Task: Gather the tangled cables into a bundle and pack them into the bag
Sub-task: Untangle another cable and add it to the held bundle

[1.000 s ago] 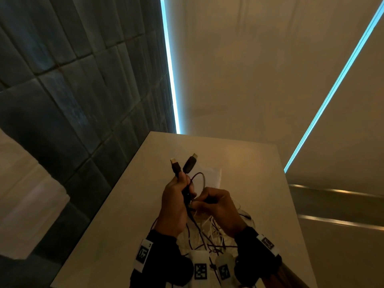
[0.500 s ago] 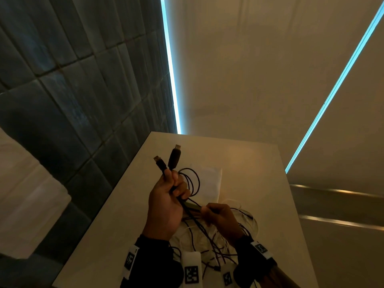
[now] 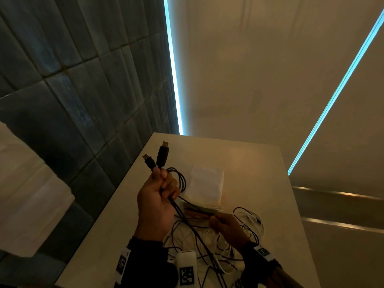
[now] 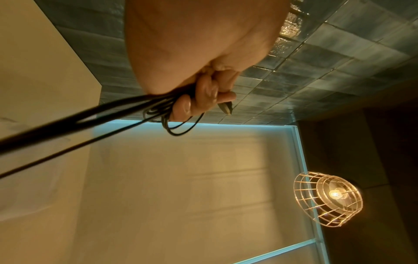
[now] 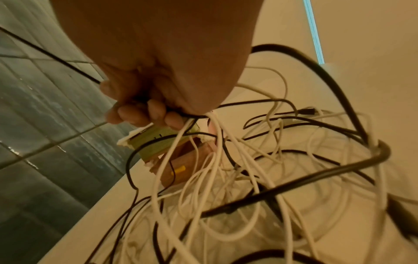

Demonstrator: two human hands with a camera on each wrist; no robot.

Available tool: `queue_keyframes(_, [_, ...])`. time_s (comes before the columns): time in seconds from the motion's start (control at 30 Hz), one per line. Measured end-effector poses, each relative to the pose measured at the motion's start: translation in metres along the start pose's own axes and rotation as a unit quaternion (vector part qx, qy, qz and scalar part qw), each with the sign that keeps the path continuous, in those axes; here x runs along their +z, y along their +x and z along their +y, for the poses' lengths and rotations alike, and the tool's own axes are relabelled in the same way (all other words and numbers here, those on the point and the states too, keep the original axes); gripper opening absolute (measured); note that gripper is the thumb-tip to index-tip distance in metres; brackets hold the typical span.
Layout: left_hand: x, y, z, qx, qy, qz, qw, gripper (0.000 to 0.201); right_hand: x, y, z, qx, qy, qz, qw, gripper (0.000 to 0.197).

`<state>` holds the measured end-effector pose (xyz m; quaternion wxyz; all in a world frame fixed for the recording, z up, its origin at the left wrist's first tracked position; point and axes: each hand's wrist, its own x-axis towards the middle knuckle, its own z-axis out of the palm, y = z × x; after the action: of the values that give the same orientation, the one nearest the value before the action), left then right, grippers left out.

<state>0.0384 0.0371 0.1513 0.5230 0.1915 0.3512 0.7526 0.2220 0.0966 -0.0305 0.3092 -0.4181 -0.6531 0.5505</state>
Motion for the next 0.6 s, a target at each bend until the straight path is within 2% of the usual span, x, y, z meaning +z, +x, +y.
queue_keyframes(0.07, [-0.003, 0.002, -0.001, -0.001, 0.043, 0.029, 0.999, 0.034, -0.003, 0.005, -0.014, 0.005, 0.013, 0.031, 0.999, 0.035])
queue_keyframes(0.13, [-0.003, 0.004, -0.003, -0.017, 0.08, 0.044, 0.996, 0.033, -0.009, 0.011, -0.04, 0.0, 0.061, 0.07, 0.996, 0.024])
queue_keyframes(0.27, [0.003, 0.0, -0.018, -0.052, 0.177, 0.059, 0.981, 0.033, -0.015, 0.015, -0.091, -0.053, 0.12, 0.101, 0.986, 0.016])
queue_keyframes(0.43, [0.01, -0.001, -0.036, -0.091, 0.222, 0.076, 0.968, 0.035, -0.01, 0.011, -0.121, -0.108, 0.142, 0.074, 0.981, 0.011])
queue_keyframes(0.6, [0.018, 0.002, -0.037, -0.095, 0.19, 0.049, 0.976, 0.037, -0.006, 0.002, -0.12, -0.079, 0.168, -0.002, 0.983, 0.013])
